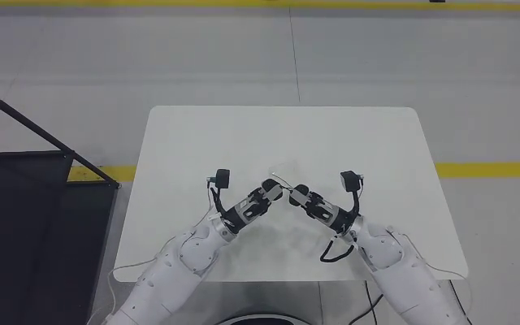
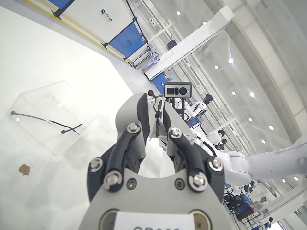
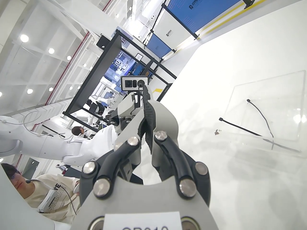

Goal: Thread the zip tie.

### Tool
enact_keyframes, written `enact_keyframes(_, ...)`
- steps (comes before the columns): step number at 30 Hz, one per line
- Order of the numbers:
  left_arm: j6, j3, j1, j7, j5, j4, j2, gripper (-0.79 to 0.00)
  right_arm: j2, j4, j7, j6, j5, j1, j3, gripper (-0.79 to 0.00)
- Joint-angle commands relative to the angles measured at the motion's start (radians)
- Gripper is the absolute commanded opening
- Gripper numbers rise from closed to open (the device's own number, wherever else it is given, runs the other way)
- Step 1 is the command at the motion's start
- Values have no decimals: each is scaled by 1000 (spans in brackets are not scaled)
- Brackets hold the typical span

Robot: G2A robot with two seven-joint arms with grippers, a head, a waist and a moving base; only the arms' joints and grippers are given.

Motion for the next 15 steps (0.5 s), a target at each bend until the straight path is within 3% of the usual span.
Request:
enact_keyframes(1,-3,1,-3,-6,-8,7,-2,-582,-1,0,1,-2,-2,0,1,-785)
enact_keyframes(15,-26,-3,-12,-12,-42,35,-19,-646,-6,0,9,-4,-10,-3,8,-785)
